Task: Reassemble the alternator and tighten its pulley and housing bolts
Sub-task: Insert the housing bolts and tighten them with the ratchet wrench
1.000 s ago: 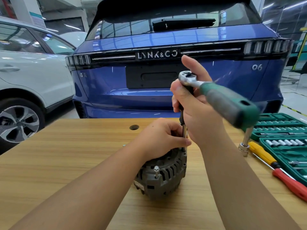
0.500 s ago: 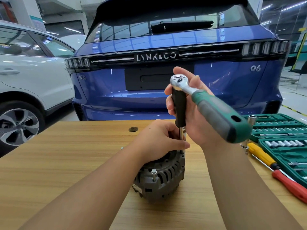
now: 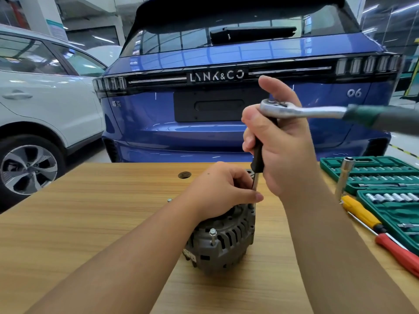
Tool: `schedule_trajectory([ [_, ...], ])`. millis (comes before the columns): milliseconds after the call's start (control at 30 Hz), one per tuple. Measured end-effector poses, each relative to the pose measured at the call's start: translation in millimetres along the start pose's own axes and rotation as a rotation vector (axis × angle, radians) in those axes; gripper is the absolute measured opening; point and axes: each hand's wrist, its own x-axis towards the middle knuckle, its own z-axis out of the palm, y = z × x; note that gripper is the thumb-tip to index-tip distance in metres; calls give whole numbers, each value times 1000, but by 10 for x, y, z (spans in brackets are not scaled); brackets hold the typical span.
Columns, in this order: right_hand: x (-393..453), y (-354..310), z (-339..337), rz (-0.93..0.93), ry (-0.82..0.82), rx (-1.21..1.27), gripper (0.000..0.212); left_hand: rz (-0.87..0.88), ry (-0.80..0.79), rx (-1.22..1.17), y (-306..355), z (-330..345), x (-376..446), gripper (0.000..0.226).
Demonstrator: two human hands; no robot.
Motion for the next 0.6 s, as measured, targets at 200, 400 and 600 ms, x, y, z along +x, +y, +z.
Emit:
schedule_trajectory([
  [200,-57,90,131,-98,-30,-102,42,-4,7,-38,12,3,-31,13],
  [400,25,-3,71,135,-54,113,46,-17,4,-55,-3,-3,-16,15],
  [600,107,31,7,283,-121,257,53,-27,1,-71,-12,5,-10,16],
])
